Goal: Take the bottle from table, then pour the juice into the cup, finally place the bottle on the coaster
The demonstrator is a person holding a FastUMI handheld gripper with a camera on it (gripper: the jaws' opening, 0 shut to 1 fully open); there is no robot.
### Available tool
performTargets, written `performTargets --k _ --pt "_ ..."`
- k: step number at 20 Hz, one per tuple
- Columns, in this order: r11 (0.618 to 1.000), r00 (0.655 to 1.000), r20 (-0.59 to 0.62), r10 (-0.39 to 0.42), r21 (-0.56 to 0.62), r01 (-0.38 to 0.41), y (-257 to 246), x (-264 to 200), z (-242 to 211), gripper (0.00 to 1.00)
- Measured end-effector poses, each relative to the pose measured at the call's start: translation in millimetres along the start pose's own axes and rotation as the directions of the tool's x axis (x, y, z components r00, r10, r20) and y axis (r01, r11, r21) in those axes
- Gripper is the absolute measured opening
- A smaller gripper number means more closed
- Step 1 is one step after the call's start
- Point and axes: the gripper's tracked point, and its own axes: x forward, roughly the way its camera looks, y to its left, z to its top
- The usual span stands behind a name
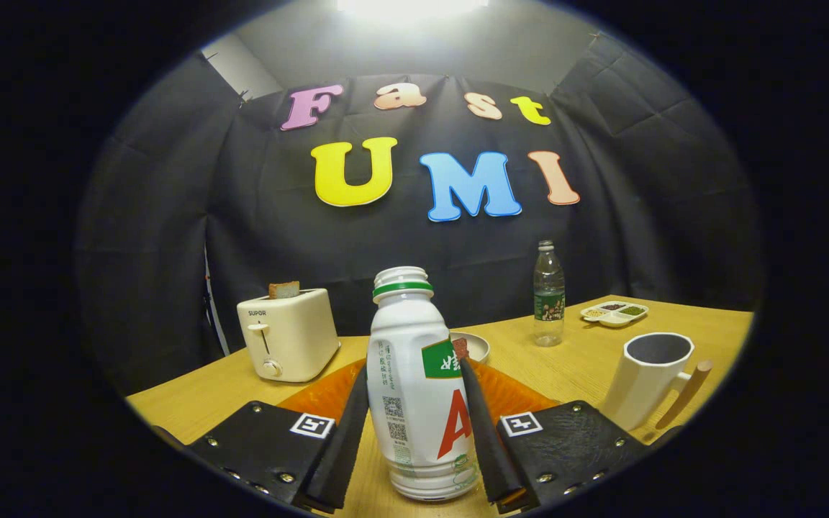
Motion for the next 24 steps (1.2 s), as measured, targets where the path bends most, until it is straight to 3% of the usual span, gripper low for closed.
performTargets --k 8,15,24 --pt "0.994 0.992 0.066 -0.108 0.015 0.107 -55.6 27.7 24.7 0.69" --pt "0.98 0.979 0.037 -0.2 0.024 0.199 -108.4 70.5 18.6 0.69" --pt "0.984 0.984 0.027 -0.176 -0.031 0.177 -109.0 65.6 18.4 0.69"
